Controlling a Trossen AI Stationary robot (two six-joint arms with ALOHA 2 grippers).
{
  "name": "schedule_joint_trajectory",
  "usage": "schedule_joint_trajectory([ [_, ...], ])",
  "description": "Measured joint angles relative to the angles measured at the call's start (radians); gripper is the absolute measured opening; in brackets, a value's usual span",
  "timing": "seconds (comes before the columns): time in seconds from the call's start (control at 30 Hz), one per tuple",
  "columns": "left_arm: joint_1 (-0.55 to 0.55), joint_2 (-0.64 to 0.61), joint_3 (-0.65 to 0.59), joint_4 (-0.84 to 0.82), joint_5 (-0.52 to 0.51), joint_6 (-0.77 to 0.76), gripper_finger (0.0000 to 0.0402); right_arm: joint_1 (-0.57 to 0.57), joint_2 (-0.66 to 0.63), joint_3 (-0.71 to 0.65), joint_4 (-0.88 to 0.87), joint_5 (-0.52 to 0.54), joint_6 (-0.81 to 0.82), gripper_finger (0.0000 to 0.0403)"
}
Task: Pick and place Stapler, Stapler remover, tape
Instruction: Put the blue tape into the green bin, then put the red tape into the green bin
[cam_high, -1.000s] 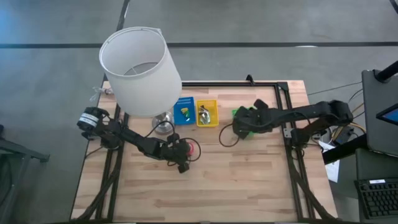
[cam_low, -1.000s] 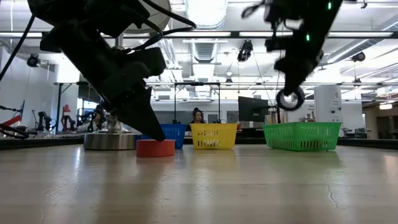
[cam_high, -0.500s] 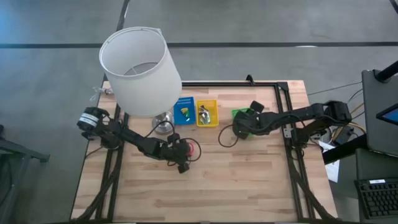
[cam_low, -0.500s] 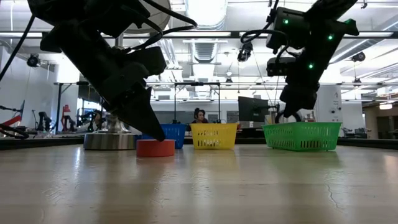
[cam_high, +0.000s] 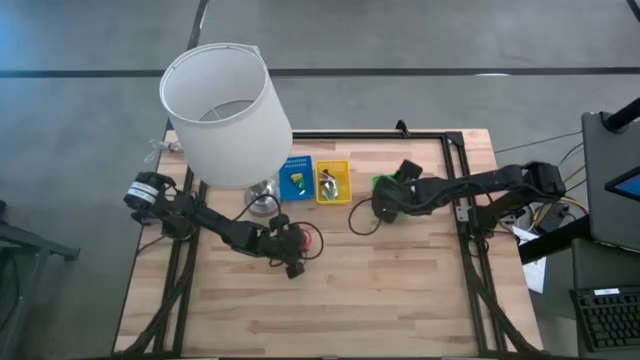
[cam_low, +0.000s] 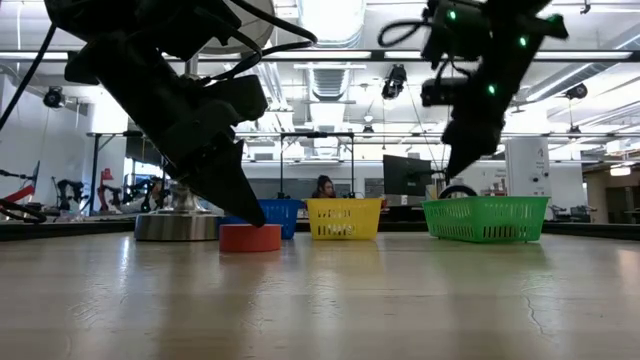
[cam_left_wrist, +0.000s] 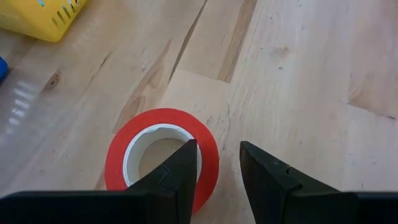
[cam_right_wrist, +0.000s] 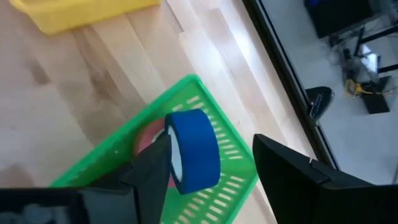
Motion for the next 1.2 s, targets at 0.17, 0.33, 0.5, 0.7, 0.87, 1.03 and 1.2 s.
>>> schedule_joint_trajectory([
  [0.17, -0.001, 0.0, 0.0, 0.0, 0.001, -0.005, 0.0124, 0.008, -0.001, 0.131, -0.099, -0.1, 0.057, 0.0226],
  [0.33, -0.001, 0.0, 0.0, -0.001, 0.021, -0.004, 0.0124, 0.031, -0.001, 0.222, -0.064, -0.27, 0.118, 0.0226],
  [0.5, -0.001, 0.0, 0.0, -0.01, 0.022, -0.004, 0.0124, 0.093, -0.001, 0.22, 0.051, -0.299, 0.08, 0.0226],
  [0.7, -0.002, 0.0, -0.013, -0.004, 0.02, -0.005, 0.0124, 0.156, -0.001, 0.15, 0.181, -0.299, 0.06, 0.0224],
  [0.87, 0.008, 0.0, -0.015, 0.002, 0.028, 0.039, 0.0124, 0.184, 0.018, 0.058, 0.432, -0.382, -0.088, 0.0224],
  [1.03, 0.021, 0.0, -0.017, 0.01, 0.07, 0.062, 0.0119, 0.186, 0.066, 0.002, 0.657, -0.483, -0.19, 0.0224],
  [1.2, 0.033, 0.0, -0.019, 0.017, 0.085, 0.119, 0.0098, 0.185, 0.115, 0.007, 0.705, -0.488, -0.229, 0.0224],
])
